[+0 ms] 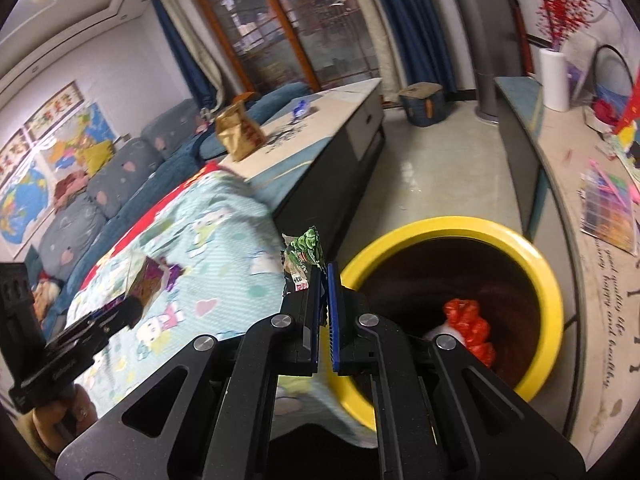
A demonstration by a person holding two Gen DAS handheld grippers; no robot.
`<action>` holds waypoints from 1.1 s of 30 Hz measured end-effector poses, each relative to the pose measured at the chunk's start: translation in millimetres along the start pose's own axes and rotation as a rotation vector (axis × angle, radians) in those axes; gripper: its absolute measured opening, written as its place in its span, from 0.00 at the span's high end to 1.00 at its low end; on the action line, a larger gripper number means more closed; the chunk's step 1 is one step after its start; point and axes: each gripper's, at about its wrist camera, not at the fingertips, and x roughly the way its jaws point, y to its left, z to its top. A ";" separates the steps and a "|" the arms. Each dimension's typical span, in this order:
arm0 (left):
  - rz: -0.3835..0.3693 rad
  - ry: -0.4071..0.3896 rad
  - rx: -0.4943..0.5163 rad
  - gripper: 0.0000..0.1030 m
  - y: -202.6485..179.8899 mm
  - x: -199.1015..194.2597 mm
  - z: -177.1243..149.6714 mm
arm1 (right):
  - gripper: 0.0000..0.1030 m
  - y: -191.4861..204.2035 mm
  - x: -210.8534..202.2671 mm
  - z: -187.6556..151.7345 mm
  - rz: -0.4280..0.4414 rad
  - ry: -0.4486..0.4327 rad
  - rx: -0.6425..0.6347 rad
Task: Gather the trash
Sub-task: 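Carry the purple wrapper and green packet with both tools over the yellow bin, then open both tools to drop the wrapper and packet into the bin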
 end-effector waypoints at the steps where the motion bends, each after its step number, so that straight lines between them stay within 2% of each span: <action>1: -0.004 0.004 0.008 0.74 -3.9 2.9 -0.5 | 0.98 -6.9 -1.1 1.3 -0.011 -0.002 0.014; 9: -0.063 0.066 0.108 0.74 -44.1 35.6 -4.4 | 0.98 -48.4 -4.7 4.7 -0.091 0.003 0.084; 23: -0.149 0.160 0.190 0.72 -95.1 94.5 -19.2 | 0.98 -94.7 -7.4 0.5 -0.160 0.027 0.174; 24: -0.154 0.166 0.193 0.70 -97.2 98.7 -20.0 | 0.94 -97.8 -7.3 -0.2 -0.170 0.026 0.185; 25: -0.157 0.176 0.195 0.60 -99.3 105.3 -21.4 | 0.82 -100.9 -6.6 0.3 -0.179 0.029 0.196; 26: -0.151 0.180 0.193 0.51 -98.9 108.1 -22.0 | 0.76 -103.6 -6.9 -0.3 -0.186 0.028 0.208; 27: -0.139 0.179 0.189 0.30 -98.6 110.8 -22.0 | 0.67 -106.6 -8.1 -1.1 -0.195 0.021 0.222; 28: -0.132 0.170 0.179 0.16 -97.1 111.1 -20.8 | 0.63 -107.9 -8.8 -0.8 -0.199 0.017 0.227; 30: -0.135 0.149 0.157 0.13 -91.5 105.2 -20.9 | 0.60 -107.5 -10.2 -0.5 -0.204 0.010 0.224; 33: -0.098 0.117 0.136 0.08 -79.6 93.5 -20.6 | 0.55 -103.9 -11.7 -1.1 -0.203 -0.004 0.221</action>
